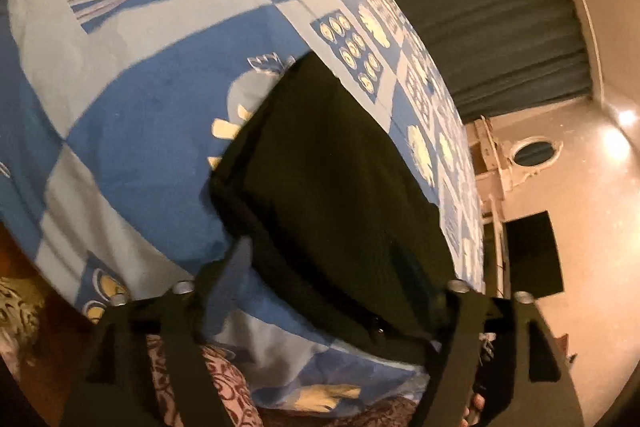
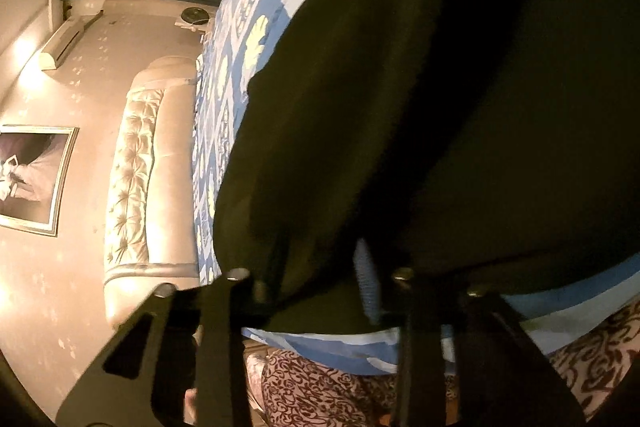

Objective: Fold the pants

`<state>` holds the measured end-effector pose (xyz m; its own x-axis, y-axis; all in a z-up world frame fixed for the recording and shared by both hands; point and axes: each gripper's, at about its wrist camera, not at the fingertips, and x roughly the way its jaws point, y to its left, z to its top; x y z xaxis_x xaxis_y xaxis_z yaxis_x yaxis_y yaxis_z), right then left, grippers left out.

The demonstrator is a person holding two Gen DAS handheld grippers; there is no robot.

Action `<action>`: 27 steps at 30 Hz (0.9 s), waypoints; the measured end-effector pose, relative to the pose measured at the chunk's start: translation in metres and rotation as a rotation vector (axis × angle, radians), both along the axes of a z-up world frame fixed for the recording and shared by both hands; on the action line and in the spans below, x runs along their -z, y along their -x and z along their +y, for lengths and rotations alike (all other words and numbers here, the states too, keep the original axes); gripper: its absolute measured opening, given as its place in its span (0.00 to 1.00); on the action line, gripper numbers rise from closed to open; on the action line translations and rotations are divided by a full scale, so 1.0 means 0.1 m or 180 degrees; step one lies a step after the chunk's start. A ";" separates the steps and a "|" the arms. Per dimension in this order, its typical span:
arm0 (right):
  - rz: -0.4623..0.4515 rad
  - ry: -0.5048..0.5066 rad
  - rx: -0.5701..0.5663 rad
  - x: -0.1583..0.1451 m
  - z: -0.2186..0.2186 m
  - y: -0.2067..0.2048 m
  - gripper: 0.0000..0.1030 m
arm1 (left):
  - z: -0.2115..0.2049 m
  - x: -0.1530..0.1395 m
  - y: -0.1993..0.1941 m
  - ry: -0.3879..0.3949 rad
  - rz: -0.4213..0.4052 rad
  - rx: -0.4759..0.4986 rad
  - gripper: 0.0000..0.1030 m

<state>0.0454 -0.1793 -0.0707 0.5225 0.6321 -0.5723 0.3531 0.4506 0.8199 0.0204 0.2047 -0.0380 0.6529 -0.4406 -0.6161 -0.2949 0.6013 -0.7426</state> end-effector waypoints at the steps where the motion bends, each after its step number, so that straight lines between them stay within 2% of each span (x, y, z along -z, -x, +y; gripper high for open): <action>1: 0.0005 -0.0031 0.0021 0.01 -0.01 0.00 0.23 | 0.02 0.01 -0.02 0.0036 0.0006 -0.0029 0.72; 7: 0.0008 -0.0128 0.0068 0.04 -0.03 -0.01 0.23 | 0.08 0.08 -0.18 0.0236 0.0121 -0.0197 0.75; 9: 0.0010 -0.0126 0.0065 0.03 -0.01 -0.03 0.23 | 0.09 0.08 -0.19 0.0274 0.0122 -0.0224 0.72; 10: 0.0007 -0.0123 0.0056 0.03 -0.01 -0.03 0.23 | 0.09 0.07 -0.19 0.0246 0.0148 -0.0238 0.66; 11: 0.0009 -0.0110 0.0039 0.03 0.00 -0.05 0.23 | 0.09 0.07 -0.18 0.0162 0.0223 -0.0236 0.48; 12: 0.0016 -0.0109 0.0033 0.03 0.00 -0.05 0.23 | 0.09 0.07 -0.17 0.0089 0.0310 -0.0242 0.38; 14: 0.0013 -0.0148 0.0039 0.03 0.00 -0.06 0.23 | 0.14 0.06 -0.07 0.0139 0.0473 -0.0367 0.38; 16: 0.0010 -0.0150 0.0031 0.01 0.01 -0.07 0.23 | 0.15 0.01 0.02 0.0186 0.0520 -0.0462 0.38; 21: 0.0013 -0.0164 0.0022 0.04 0.01 -0.07 0.23 | 0.01 -0.06 -0.02 0.0005 0.0444 -0.0343 0.40; 23: 0.0013 -0.0162 0.0024 0.04 0.01 -0.07 0.24 | 0.00 -0.01 -0.07 0.0048 0.0483 -0.0392 0.41; 24: 0.0012 -0.0164 0.0016 0.04 0.02 -0.06 0.24 | 0.00 0.01 -0.11 0.0074 0.0481 -0.0405 0.46; 27: 0.0018 -0.0178 0.0004 0.06 0.02 -0.06 0.24 | -0.01 0.02 -0.20 0.0032 0.0474 -0.0408 0.49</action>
